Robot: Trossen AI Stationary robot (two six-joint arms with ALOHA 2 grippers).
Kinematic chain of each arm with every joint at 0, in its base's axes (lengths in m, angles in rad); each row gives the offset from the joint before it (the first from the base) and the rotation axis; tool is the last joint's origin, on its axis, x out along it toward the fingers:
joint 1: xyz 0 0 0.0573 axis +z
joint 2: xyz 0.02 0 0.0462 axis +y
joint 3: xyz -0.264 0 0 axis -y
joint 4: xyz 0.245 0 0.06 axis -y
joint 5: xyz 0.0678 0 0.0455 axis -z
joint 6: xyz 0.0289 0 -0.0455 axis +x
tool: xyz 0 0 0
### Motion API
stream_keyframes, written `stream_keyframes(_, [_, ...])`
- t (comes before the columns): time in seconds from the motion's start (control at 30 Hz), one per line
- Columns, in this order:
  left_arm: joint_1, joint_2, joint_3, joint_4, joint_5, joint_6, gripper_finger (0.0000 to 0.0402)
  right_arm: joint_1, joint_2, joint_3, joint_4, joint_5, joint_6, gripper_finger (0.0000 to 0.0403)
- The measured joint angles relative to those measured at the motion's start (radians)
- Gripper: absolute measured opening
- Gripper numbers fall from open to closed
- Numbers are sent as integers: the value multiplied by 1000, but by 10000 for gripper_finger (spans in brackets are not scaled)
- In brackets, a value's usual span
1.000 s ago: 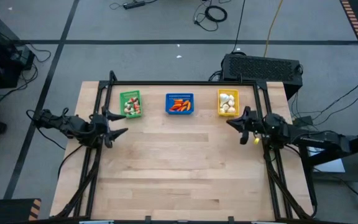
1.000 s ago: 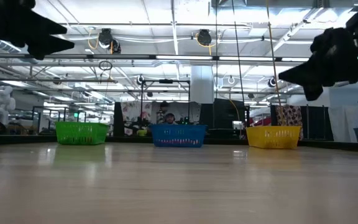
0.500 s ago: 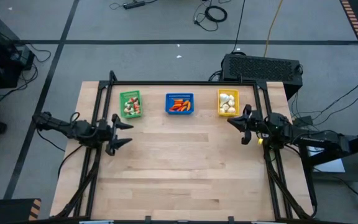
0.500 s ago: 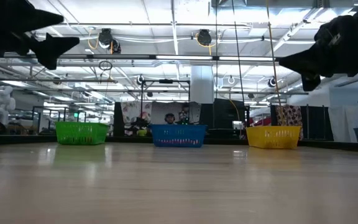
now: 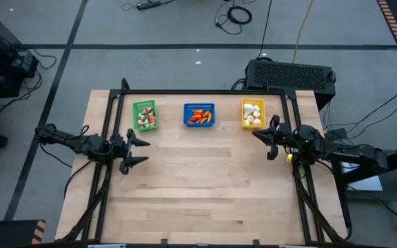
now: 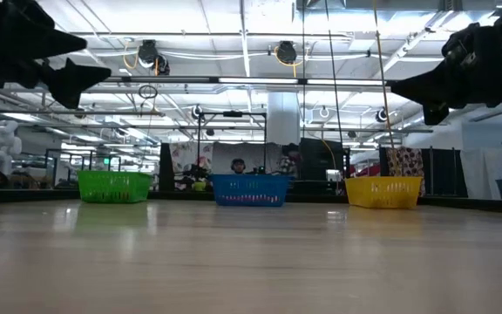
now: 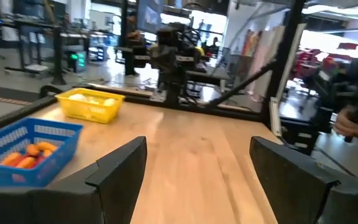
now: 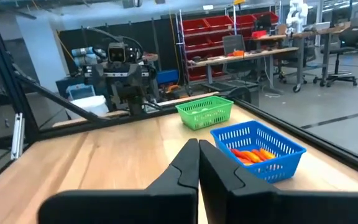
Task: Sort produce into baskets
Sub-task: Return to Home Position
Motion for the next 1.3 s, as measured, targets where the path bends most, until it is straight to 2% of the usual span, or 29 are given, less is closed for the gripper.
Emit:
stream_keyframes(0.1, [0,0,0,3,-42,28,294,0,0,0,-23,0,-15,0])
stream_keyframes(0.43, [0,0,-1,3,-47,82,294,0,1,0,-97,-1,-25,0])
stream_keyframes(0.77, [0,0,-1,2,-48,81,294,10,-2,0,-11,-4,-104,0])
stream_keyframes(0.97, [0,0,-1,2,-49,81,294,10,-2,0,-21,-2,-45,0])
stream_keyframes(1.3, [0,0,-2,1,-49,81,294,10,-2,0,-21,-2,-45,0])
